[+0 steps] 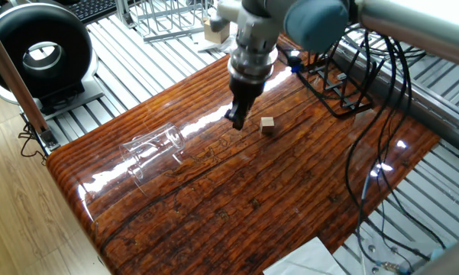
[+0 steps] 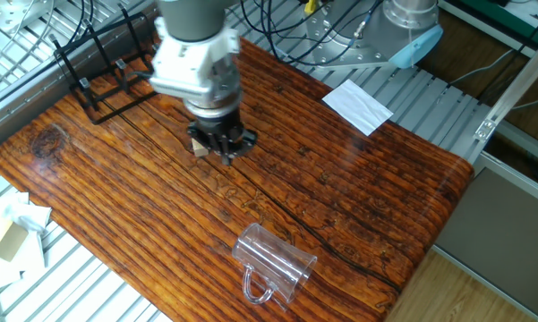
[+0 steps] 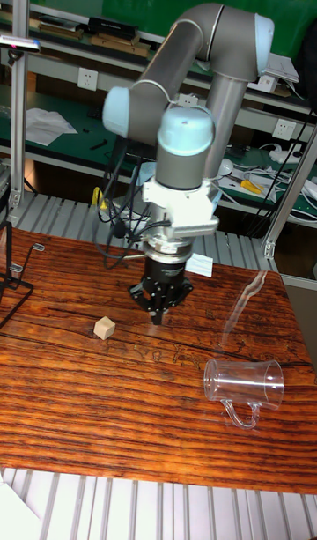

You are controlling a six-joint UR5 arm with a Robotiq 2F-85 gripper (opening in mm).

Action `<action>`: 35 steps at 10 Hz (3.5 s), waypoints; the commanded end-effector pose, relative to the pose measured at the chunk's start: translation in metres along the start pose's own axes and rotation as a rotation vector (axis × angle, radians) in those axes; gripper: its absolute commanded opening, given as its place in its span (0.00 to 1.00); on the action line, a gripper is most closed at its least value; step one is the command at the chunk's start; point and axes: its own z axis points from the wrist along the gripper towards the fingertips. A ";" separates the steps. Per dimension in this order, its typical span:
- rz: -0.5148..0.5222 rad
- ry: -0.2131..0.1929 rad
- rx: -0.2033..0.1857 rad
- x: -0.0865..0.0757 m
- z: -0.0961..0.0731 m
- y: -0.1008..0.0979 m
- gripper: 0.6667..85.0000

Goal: Take the cup off the cup rack

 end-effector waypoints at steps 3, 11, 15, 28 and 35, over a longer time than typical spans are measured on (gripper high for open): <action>0.070 -0.118 0.051 -0.034 0.008 -0.005 0.01; -0.011 -0.021 0.087 -0.025 0.004 -0.057 0.01; -0.023 0.019 0.122 -0.018 0.005 -0.077 0.01; -0.073 -0.023 0.223 -0.030 0.000 -0.103 0.01; -0.193 -0.120 0.140 -0.057 0.002 -0.079 0.01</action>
